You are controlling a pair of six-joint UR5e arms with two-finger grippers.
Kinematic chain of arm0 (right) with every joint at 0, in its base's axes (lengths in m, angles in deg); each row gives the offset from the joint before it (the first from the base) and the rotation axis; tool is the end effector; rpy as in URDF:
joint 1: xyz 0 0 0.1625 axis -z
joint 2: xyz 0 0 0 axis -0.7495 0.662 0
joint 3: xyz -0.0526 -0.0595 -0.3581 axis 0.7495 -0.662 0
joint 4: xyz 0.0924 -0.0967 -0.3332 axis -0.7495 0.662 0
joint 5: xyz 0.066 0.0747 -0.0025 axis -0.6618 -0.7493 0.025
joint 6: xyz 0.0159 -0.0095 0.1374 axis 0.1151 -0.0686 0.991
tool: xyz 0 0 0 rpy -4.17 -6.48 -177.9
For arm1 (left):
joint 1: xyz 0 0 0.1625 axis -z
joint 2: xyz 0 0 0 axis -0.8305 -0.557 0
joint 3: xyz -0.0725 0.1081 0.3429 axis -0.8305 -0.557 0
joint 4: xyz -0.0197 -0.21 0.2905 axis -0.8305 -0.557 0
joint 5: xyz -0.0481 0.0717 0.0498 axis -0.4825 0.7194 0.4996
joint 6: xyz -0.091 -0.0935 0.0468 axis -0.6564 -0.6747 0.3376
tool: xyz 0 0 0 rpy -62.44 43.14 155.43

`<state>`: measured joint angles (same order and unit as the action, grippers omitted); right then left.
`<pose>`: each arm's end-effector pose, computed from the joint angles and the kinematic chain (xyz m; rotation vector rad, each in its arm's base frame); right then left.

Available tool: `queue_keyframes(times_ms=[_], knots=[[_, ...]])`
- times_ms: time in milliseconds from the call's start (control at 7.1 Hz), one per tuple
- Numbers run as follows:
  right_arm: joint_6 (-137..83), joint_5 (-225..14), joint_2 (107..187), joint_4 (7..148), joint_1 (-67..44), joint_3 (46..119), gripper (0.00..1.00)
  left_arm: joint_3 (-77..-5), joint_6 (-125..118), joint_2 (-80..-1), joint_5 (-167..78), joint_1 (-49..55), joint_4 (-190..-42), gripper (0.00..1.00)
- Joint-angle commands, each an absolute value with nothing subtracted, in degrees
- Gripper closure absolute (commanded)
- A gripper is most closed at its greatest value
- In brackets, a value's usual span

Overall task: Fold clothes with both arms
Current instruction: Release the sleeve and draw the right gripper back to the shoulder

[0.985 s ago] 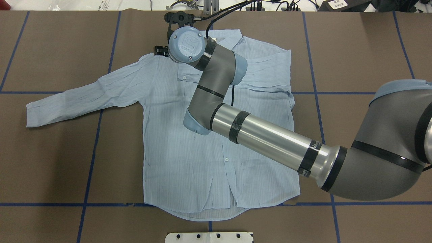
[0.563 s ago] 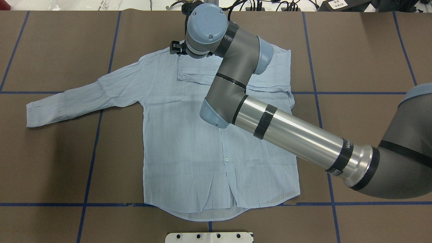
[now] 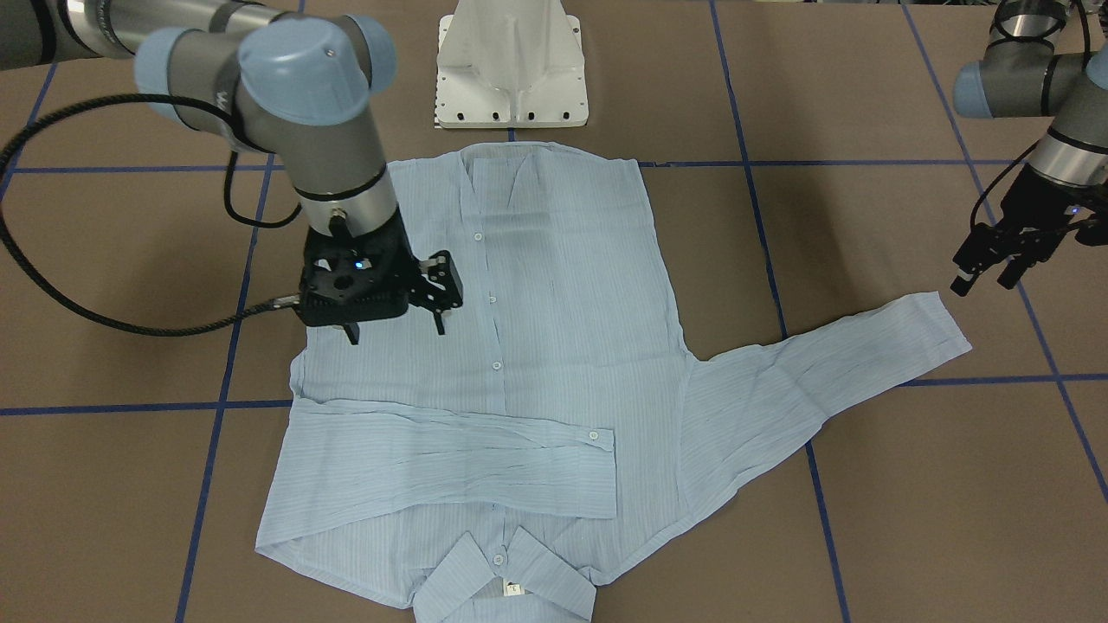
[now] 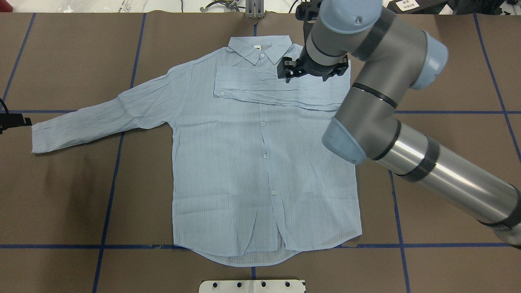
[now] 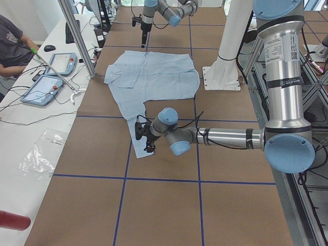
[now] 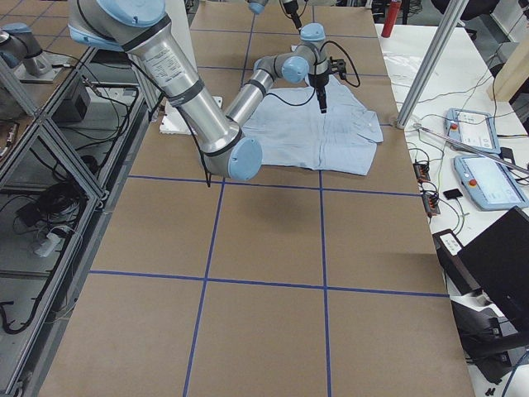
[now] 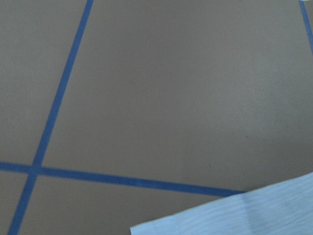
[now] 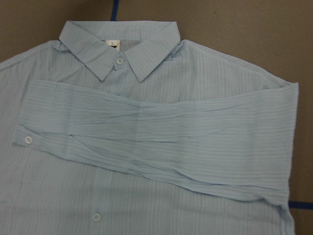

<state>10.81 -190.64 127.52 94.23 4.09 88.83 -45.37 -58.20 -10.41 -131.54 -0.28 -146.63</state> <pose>-0.3771 -0.4961 0.2114 0.2788 -0.7973 0.0158 0.1680 -0.4067 0.5527 0.3249 0.9052 -0.4220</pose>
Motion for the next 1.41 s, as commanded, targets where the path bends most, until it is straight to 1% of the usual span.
queue_keyframes(times_ms=[0, 282, 422, 704, 845, 1126, 1267], knots=[[4.2, -194.0, 134.9, 97.2, 1.0, 95.5, 0.0, -47.0, -62.9, -10.1, -121.9, -7.3, -139.5, 0.09], [3.9, -194.2, 135.2, 97.0, 0.8, 95.4, 0.0, -42.6, -62.7, -12.1, -120.0, -7.5, -139.0, 0.13], [4.0, -194.1, 135.2, 96.9, 0.9, 95.4, 0.0, -41.9, -62.6, -12.4, -120.0, -7.5, -139.0, 0.17], [3.9, -194.1, 135.3, 96.8, 0.9, 95.4, 0.0, -40.6, -62.7, -13.3, -120.0, -9.2, -139.0, 0.25], [3.9, -194.1, 135.3, 96.8, 0.9, 95.4, 0.0, -40.6, -62.7, -13.6, -119.7, -9.7, -139.0, 0.25], [3.9, -194.0, 135.2, 96.8, 0.9, 95.4, 0.0, -40.7, -62.7, -13.5, -119.7, -10.0, -139.0, 0.32], [4.0, -194.1, 135.2, 96.8, 0.9, 95.5, 0.0, -40.8, -62.7, -13.2, -119.7, -10.0, -139.0, 0.33]])
